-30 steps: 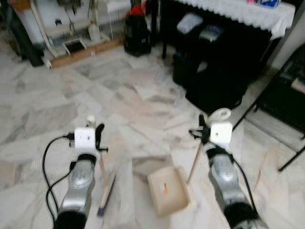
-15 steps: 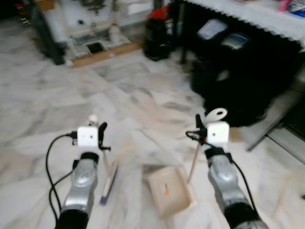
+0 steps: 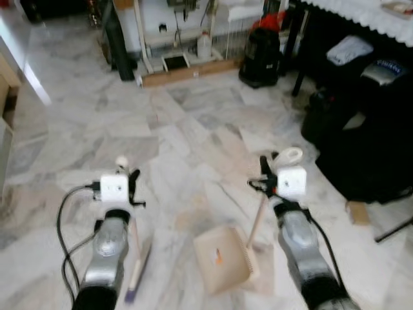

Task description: Sweep floor

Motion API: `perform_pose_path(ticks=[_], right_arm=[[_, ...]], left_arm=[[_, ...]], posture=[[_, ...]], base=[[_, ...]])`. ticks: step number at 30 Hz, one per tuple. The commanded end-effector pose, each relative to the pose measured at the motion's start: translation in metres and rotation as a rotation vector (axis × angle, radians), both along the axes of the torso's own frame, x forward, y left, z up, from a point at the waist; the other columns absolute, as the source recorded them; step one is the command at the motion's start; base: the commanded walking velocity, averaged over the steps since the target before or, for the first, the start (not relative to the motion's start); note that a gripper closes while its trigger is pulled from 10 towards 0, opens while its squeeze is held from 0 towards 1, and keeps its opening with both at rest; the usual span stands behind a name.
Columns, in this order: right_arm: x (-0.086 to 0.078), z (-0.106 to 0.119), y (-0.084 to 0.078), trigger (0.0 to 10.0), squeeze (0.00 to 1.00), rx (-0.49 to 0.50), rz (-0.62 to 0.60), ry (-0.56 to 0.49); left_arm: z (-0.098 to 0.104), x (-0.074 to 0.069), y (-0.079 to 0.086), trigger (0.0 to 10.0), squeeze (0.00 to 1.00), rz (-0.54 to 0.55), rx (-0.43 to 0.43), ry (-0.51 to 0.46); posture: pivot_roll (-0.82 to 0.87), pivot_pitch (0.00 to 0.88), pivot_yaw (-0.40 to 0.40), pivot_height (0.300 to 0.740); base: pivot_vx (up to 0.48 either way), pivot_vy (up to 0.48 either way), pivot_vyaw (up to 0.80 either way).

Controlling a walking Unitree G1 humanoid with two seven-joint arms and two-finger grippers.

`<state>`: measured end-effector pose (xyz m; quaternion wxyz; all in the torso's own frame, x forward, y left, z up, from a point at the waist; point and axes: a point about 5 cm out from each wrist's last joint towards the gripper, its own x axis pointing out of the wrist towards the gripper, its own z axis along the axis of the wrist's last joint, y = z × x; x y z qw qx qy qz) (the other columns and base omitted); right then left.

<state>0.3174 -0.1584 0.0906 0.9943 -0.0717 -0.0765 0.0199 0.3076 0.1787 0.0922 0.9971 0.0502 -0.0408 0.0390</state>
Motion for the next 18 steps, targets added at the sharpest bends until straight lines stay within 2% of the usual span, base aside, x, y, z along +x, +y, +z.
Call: perform_pose_path(ticks=[1,18], right_arm=[[0.0037,0.0121,0.0057,10.0,0.0,0.006,0.02,-0.054],[0.003,0.0095,0.005,10.0,0.0,0.016,0.017,-0.042]], left_arm=[[0.0103,0.0029,0.0032,10.0,0.0,0.002,0.011,-0.045],[0.0106,0.0034,0.0039,10.0,0.0,0.005,0.013,-0.046]], posture=[[-0.06,0.056,-0.019,0.74],[-0.06,0.063,-0.018,0.74]], base=[[0.27,0.0,0.0],[0.27,0.0,0.0]])
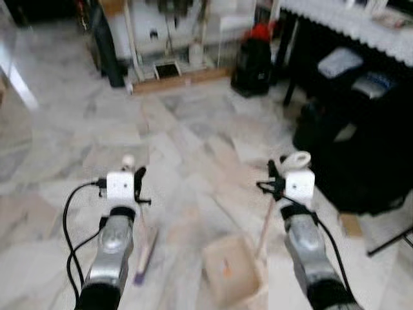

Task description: Sweep floor

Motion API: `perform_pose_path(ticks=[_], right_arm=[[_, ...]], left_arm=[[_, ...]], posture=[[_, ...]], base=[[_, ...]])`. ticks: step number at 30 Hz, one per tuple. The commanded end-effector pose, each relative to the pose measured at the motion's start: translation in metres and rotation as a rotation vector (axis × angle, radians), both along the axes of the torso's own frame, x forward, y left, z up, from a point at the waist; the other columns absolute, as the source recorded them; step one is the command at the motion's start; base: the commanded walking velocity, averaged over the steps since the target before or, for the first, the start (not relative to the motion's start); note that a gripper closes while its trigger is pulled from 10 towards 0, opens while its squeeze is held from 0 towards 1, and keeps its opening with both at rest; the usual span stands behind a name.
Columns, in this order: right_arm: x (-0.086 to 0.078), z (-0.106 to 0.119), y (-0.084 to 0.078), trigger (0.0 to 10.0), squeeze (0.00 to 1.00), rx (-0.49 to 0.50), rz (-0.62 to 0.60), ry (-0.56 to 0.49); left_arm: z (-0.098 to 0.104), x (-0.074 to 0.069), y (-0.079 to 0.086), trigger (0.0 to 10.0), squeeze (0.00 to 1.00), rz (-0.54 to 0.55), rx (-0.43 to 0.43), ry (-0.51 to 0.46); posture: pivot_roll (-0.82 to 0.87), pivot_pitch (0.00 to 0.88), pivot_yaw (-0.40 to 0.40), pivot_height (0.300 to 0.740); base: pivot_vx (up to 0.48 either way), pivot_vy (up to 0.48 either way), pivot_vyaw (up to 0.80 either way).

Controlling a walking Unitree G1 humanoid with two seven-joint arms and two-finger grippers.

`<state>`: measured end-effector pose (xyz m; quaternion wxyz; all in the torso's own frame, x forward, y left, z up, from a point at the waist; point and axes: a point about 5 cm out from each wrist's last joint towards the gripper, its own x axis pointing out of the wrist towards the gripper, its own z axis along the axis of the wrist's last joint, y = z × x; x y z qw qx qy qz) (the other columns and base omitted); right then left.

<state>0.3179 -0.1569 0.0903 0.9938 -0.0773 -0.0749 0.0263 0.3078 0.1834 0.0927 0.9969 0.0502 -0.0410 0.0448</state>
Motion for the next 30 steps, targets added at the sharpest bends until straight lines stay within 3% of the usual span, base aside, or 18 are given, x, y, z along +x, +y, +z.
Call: perform_pose_path(ticks=[1,30], right_arm=[[0.0025,0.0098,0.0034,10.0,0.0,0.029,0.005,-0.045],[0.0026,0.0081,0.0034,10.0,0.0,0.036,-0.004,-0.035]], left_arm=[[0.0101,0.0033,-0.0009,10.0,0.0,-0.006,0.013,-0.045],[0.0104,0.0035,-0.0004,10.0,0.0,-0.009,0.015,-0.045]], posture=[[-0.06,0.063,-0.018,0.74],[-0.06,0.063,-0.015,0.74]], base=[[0.27,0.0,0.0],[0.27,0.0,0.0]])
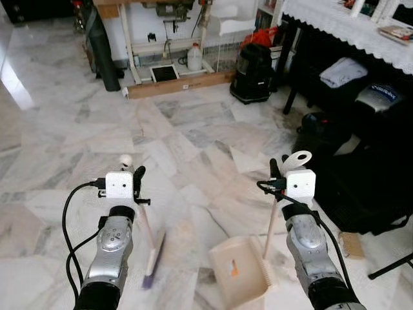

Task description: Sweep floor

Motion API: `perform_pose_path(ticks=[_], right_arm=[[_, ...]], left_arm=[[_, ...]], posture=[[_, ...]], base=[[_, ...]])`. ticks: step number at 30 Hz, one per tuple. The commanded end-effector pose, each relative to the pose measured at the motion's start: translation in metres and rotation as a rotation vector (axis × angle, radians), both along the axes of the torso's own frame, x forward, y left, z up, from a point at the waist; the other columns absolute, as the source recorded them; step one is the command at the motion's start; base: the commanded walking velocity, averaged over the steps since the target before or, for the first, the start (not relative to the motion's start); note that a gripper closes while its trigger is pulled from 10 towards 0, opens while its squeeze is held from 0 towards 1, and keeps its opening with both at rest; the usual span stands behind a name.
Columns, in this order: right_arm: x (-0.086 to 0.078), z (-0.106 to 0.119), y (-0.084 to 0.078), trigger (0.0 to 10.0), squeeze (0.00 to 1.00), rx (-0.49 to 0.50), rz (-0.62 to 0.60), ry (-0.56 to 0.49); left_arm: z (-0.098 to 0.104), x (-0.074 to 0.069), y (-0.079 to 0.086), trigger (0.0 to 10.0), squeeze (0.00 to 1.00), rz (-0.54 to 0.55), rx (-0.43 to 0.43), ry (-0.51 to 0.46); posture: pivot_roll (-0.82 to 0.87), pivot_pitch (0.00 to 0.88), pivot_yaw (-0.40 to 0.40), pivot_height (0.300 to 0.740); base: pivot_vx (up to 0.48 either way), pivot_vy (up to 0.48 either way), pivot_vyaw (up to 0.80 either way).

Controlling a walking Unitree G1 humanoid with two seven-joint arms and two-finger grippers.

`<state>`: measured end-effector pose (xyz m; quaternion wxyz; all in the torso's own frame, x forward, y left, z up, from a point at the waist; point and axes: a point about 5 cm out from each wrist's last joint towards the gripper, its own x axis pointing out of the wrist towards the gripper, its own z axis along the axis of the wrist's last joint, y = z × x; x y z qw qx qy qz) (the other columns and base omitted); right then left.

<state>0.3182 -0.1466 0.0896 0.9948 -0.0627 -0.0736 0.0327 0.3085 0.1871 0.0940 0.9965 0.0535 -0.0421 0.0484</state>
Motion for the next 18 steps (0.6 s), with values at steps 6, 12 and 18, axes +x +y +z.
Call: perform_pose_path(ticks=[6,12,18], right_arm=[[0.0025,0.0087,-0.0069,10.0,0.0,0.008,-0.018,-0.037],[0.0029,0.0086,-0.0066,10.0,0.0,0.004,-0.019,-0.036],[0.0032,0.0083,-0.0065,10.0,0.0,0.003,-0.019,-0.033]], left_arm=[[0.0092,0.0029,-0.0042,10.0,0.0,-0.016,0.009,-0.044],[0.0092,0.0033,-0.0042,10.0,0.0,-0.017,0.008,-0.044],[0.0096,0.0038,-0.0047,10.0,0.0,-0.019,0.008,-0.044]], posture=[[-0.06,0.063,-0.015,0.74],[-0.06,0.062,-0.016,0.74],[-0.06,0.06,-0.015,0.74]], base=[[0.271,0.0,0.0],[0.27,0.0,0.0],[0.271,0.0,0.0]])
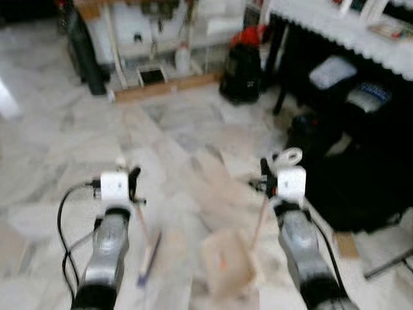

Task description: Sweep floor

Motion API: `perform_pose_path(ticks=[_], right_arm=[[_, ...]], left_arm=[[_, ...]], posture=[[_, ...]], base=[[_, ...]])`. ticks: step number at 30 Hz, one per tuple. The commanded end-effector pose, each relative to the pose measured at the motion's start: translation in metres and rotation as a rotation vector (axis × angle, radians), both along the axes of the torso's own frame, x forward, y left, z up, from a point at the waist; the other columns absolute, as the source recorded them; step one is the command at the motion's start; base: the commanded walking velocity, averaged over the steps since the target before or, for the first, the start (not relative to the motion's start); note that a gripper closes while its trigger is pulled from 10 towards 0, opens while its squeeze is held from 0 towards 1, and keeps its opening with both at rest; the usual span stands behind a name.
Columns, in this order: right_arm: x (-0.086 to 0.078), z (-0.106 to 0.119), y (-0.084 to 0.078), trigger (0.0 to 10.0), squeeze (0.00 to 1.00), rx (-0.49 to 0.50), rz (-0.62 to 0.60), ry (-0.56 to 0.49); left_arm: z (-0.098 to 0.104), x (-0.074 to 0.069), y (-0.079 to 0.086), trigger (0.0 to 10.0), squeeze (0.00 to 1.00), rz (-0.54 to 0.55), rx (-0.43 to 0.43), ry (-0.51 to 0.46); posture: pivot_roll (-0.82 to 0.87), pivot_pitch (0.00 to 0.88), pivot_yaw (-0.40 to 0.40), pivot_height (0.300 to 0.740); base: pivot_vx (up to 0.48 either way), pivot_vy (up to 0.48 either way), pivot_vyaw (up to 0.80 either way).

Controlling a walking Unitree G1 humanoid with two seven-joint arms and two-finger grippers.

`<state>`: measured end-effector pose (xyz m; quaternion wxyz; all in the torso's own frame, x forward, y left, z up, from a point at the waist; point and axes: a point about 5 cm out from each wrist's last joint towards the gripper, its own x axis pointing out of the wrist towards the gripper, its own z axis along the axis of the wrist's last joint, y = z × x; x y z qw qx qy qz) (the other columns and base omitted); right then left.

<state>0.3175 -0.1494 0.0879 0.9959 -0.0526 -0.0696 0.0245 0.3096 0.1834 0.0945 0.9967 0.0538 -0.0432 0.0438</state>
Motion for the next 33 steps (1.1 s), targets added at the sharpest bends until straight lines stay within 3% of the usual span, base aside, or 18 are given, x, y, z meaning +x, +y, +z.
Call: perform_pose_path(ticks=[1,33], right_arm=[[0.0039,0.01,-0.0037,10.0,0.0,-0.018,-0.004,-0.04],[0.0034,0.0079,-0.0066,10.0,0.0,-0.009,-0.031,-0.028]], left_arm=[[0.0091,0.0027,-0.0009,10.0,0.0,-0.01,0.006,-0.043],[0.0084,0.0023,-0.0016,10.0,0.0,-0.015,0.003,-0.039]], posture=[[-0.06,0.06,-0.015,0.74],[-0.06,0.064,-0.013,0.74]], base=[[0.27,0.0,0.0],[0.251,0.0,0.0]])
